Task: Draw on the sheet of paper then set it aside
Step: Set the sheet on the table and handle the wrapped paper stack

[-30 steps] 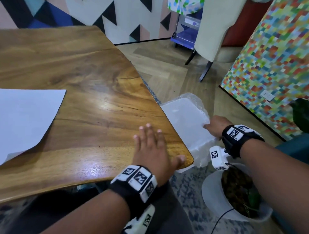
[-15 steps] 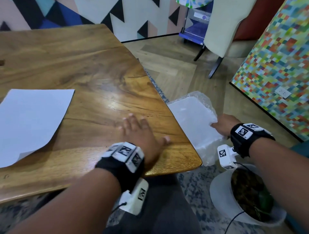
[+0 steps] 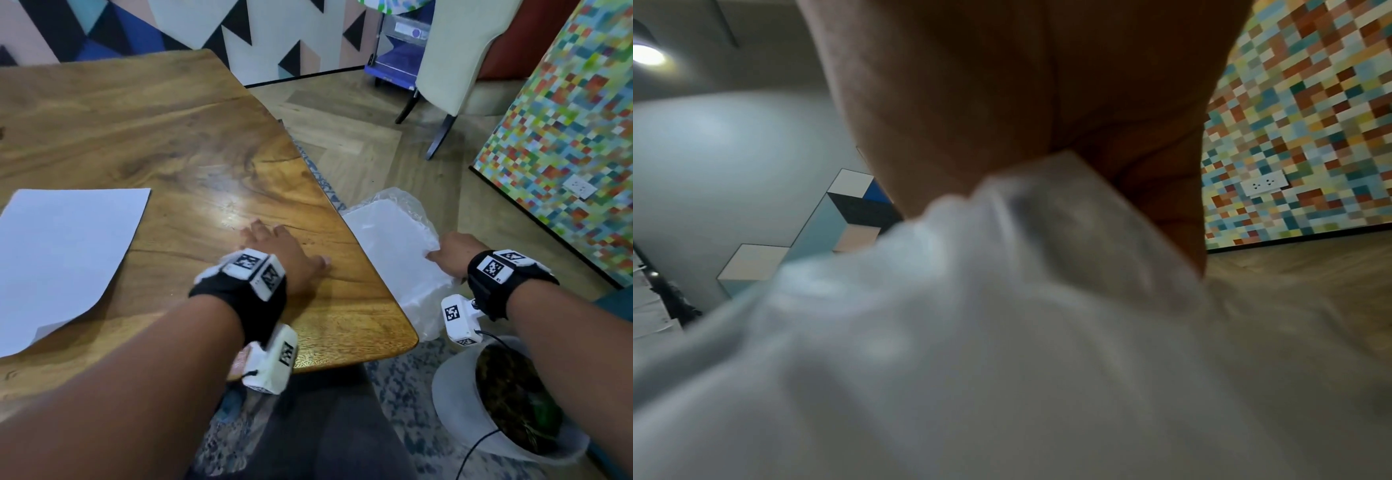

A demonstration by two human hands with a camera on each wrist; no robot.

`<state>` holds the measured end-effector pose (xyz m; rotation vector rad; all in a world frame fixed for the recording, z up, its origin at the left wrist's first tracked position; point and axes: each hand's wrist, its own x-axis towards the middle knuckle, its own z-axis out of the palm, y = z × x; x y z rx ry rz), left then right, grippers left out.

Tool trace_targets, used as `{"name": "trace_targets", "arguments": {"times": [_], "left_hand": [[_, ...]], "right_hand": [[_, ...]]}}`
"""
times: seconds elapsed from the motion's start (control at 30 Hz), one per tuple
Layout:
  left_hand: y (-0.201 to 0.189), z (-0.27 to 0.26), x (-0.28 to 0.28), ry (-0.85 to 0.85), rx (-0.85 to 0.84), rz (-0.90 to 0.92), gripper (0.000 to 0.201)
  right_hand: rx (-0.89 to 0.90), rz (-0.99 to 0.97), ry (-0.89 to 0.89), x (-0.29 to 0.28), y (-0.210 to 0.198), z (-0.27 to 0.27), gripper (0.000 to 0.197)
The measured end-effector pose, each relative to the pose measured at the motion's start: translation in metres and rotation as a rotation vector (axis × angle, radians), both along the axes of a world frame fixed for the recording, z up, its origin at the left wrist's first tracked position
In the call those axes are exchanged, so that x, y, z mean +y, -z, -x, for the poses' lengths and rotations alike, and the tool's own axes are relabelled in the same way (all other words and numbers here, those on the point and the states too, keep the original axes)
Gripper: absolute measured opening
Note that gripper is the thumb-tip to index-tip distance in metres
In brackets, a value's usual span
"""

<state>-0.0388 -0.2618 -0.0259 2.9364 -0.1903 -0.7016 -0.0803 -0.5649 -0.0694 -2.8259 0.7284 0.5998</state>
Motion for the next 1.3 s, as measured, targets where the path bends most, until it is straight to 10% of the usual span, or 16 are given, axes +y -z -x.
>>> {"name": "trace_targets", "arguments": {"times": [0.23,0.53,0.77,1.03,1.3], "left_hand": [[-0.009,0.04,-0.074,0.367,0.079,0.266,0.098],[-0.004,-0.006,-0.009,0.085,-0.067,-0.052,0.107],[-0.013,0.041,-0.071,0.594,0.093,0.147,0.104],[-0.007,-0.01,-0.018,0.17,-0.08,-0.032,0.107],[-0.015,0.029,-0.075,0.544,0.077,0.143,0.111]], "right_hand": [[-0.009,-0.016,0.025,-0.001,-0.002,0.002,0.043],[-0.016,-0.011,0.033,-0.009,0.0,0.008,0.045],[-0.006,-0.02,0.033,-0.007,0.001,0.005,0.039],[-0.015,-0.022,0.055,-0.01,0.005,0.01,0.043],[-0.011,-0.036,0.052,-0.008,0.008,0.011,0.042]]}}
